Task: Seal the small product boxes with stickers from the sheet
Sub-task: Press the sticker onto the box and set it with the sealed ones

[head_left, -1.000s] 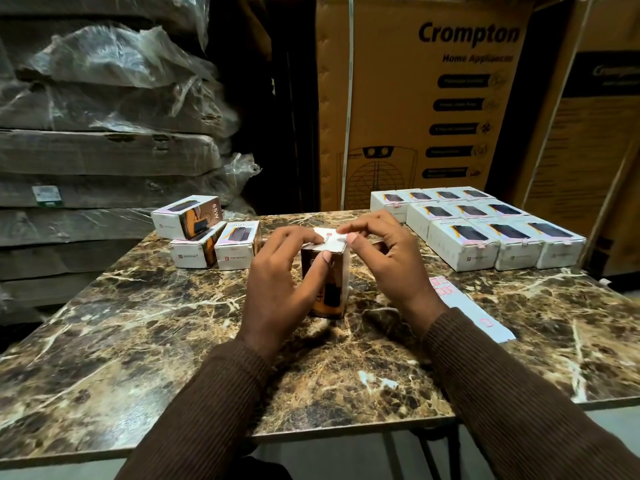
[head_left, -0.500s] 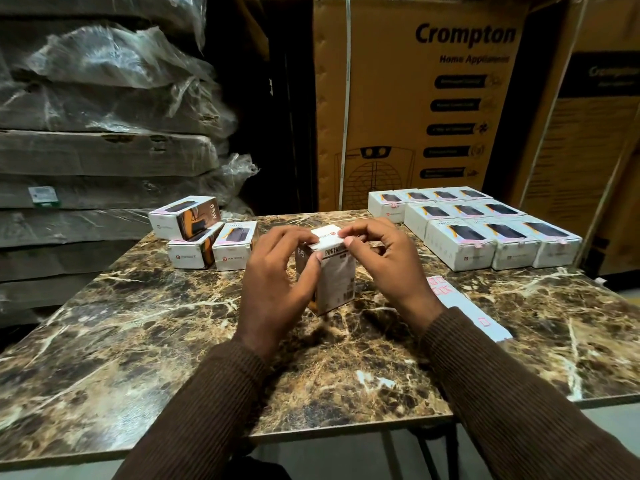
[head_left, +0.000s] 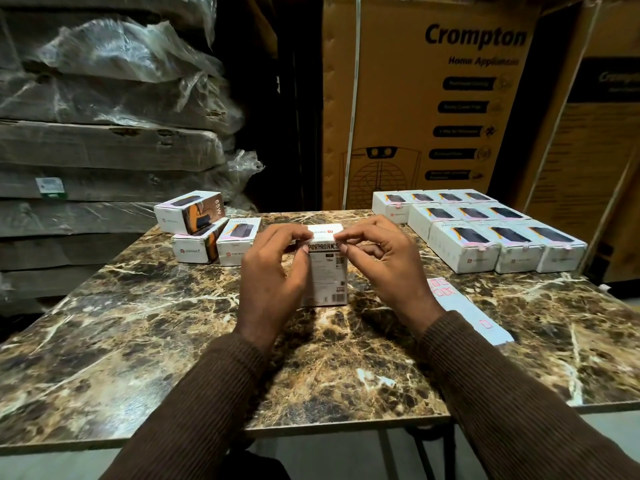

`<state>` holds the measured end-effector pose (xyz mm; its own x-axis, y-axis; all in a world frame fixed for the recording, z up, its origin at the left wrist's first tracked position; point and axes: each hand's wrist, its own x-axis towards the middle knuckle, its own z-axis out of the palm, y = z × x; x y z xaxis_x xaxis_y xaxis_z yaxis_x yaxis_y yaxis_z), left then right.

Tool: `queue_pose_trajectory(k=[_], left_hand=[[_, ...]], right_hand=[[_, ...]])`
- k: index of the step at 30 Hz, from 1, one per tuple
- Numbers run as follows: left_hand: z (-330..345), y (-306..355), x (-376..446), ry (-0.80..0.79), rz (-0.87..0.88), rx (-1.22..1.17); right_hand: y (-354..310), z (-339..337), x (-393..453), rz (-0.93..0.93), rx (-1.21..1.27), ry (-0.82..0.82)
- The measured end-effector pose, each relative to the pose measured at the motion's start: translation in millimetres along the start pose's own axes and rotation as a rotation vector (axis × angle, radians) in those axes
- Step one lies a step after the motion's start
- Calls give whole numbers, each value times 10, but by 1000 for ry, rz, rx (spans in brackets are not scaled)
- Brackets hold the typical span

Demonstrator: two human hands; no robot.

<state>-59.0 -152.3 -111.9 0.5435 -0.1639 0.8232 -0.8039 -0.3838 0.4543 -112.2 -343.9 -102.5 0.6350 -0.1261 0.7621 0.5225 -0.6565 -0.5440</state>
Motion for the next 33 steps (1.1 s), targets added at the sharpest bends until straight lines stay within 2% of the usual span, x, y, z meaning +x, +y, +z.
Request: queue_pose_trajectory(k=[9, 16, 19, 23, 25, 28, 33], left_hand=[[66, -40, 9, -53, 13, -77], [61, -5, -3, -77, 61, -42], [32, 59, -12, -61, 103, -35], [30, 203, -67, -94, 271, -34], [104, 287, -120, -180, 356, -66], [339, 414, -192, -371, 432, -122], [884, 664, -218, -570, 331, -55]], right_hand=[[17, -31, 10, 43, 0, 62], [-14, -66, 9, 60, -45, 114], [-63, -175, 30, 143, 82, 219], [-161, -584, 65, 252, 274, 333], [-132, -871, 46, 294, 263, 269], [96, -1235, -44, 368, 105, 26], [573, -1460, -228, 368, -230, -283]])
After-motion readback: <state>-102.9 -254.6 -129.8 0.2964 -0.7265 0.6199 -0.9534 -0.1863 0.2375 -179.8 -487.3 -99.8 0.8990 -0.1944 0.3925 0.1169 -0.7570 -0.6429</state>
